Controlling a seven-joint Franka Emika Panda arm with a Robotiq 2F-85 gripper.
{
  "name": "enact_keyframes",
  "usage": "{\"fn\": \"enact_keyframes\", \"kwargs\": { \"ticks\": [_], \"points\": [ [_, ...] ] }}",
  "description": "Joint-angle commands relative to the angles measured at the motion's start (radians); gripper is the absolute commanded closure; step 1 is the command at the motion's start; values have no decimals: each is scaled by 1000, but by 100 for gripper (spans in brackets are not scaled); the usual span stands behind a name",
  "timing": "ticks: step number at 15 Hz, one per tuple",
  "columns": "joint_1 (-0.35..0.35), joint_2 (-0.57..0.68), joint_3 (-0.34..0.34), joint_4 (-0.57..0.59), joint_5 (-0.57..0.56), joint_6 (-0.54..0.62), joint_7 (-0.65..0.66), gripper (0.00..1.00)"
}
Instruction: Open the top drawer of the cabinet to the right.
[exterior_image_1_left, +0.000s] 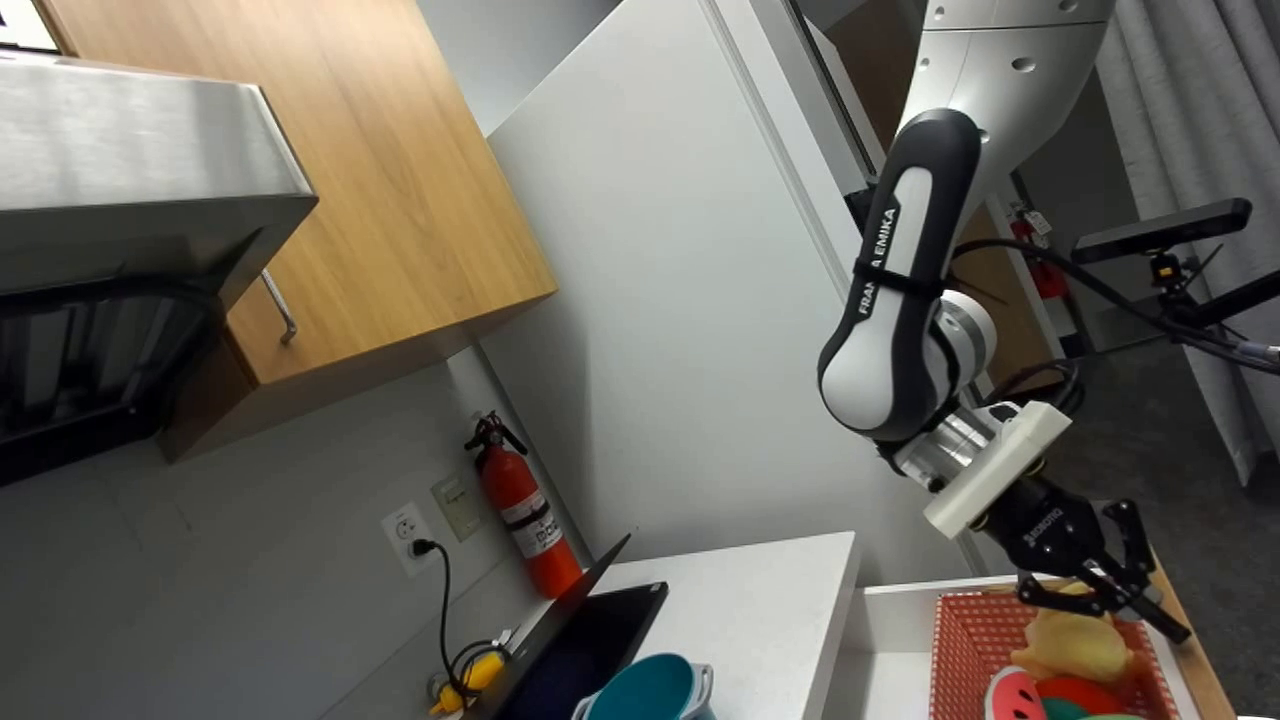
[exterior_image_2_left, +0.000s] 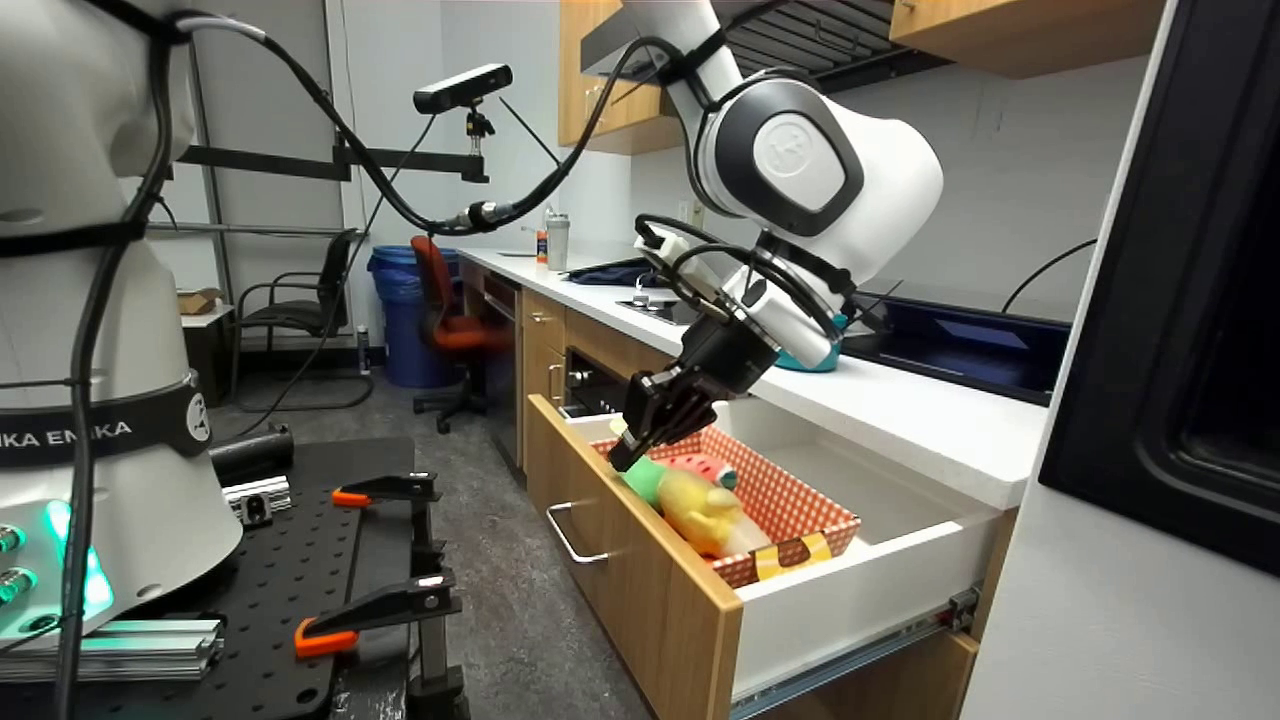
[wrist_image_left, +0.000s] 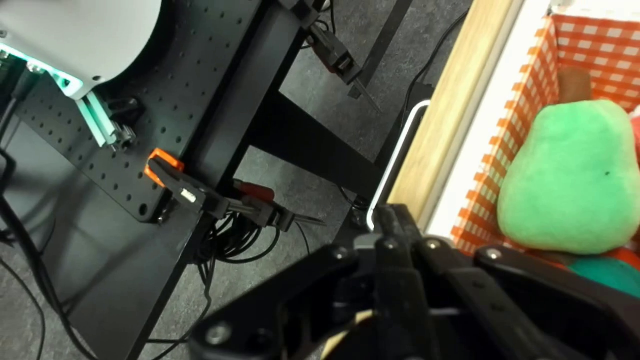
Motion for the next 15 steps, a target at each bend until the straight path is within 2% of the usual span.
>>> {"fn": "enact_keyframes", "kwargs": {
  "ticks": [1,7,15],
  "points": [
    [7,-8,-6,6,3,7,13,100],
    [18,-11,-13,-14,-106,169,-40,100],
    [23,-4,-28,-59,-305,491,-204,100]
  ]
}}
